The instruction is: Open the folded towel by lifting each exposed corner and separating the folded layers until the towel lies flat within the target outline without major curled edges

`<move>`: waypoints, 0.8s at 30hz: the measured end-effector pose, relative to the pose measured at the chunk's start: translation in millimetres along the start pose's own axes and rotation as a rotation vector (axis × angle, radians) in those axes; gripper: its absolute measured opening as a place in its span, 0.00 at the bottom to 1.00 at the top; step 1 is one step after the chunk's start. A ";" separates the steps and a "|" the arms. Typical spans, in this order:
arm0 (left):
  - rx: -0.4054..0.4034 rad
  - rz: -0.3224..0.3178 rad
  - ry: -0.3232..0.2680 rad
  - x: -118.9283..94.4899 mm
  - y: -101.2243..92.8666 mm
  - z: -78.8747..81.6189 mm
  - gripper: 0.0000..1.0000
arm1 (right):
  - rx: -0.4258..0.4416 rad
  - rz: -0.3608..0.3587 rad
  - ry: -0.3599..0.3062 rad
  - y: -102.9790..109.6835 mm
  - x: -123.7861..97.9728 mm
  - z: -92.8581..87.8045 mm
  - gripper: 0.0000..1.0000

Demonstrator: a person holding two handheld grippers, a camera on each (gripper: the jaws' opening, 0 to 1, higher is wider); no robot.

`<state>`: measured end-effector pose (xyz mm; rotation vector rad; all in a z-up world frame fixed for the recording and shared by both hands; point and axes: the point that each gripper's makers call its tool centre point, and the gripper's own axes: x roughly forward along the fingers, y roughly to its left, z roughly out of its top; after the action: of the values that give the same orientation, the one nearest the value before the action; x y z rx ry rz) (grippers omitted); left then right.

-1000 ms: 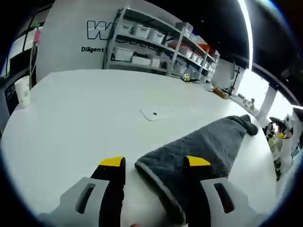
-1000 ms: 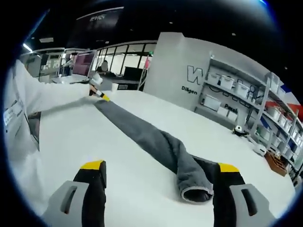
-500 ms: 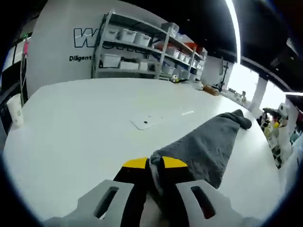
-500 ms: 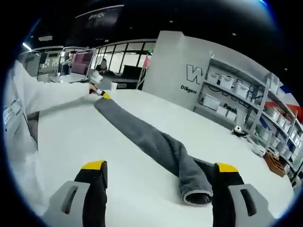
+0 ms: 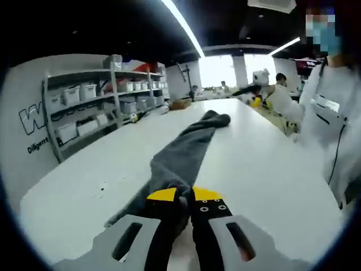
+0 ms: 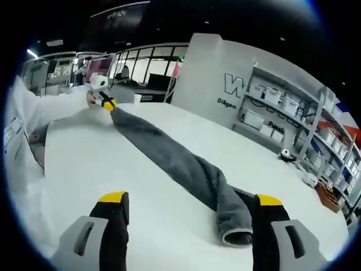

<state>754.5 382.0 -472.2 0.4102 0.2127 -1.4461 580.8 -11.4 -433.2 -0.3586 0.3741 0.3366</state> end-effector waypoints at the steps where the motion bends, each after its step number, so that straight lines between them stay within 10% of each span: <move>1: 0.003 -0.044 0.035 1.0 -13.5 -7.2 0.08 | -0.002 0.003 0.002 1.0 1.2 0.2 0.90; 6: 0.004 -0.117 0.239 0.8 -50.5 -54.7 0.07 | -0.011 0.024 0.003 8.4 6.0 1.7 0.90; 19: -0.114 -0.033 0.282 -2.7 -50.4 -76.8 0.11 | 0.008 0.033 0.014 11.8 3.0 -10.5 0.89; 24: -0.200 0.145 0.260 -17.7 -40.4 -61.6 0.39 | 0.024 0.025 0.009 6.9 -2.7 -16.3 0.89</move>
<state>718.8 419.7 -527.4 0.4397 0.5216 -1.2139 571.1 -12.4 -448.2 -0.3326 0.3914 0.3544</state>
